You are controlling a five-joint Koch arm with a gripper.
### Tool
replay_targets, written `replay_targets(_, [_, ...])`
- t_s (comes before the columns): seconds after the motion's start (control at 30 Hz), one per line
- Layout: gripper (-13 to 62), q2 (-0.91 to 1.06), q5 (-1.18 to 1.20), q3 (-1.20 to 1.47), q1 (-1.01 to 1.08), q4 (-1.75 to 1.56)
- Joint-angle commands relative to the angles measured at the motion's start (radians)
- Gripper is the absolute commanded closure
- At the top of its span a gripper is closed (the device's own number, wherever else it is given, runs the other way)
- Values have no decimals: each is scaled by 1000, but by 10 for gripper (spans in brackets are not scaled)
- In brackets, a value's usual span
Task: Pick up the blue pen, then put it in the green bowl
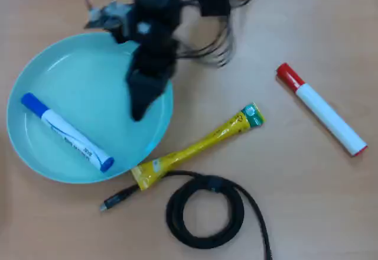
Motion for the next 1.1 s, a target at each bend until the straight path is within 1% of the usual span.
replay_targets(0.0, [-26, 161, 32, 11, -63, -3])
replay_targets(0.13, [-22, 288, 83, 172, -133, -15])
replay_targets(0.3, [-18, 426, 155, 390, -153, -71])
replay_targets(0.6, [-8, 683, 161, 687, -187, -133])
replay_targets(0.67, [17, 741, 161, 752, -206, -155])
replay_targets(0.77, [91, 819, 160, 841, -253, -210])
replay_targets(0.83, [142, 825, 161, 907, -273, -276])
replay_targets(0.87, [155, 825, 160, 943, -282, -313])
replay_targets(1.07, [173, 827, 160, 1201, -308, -569])
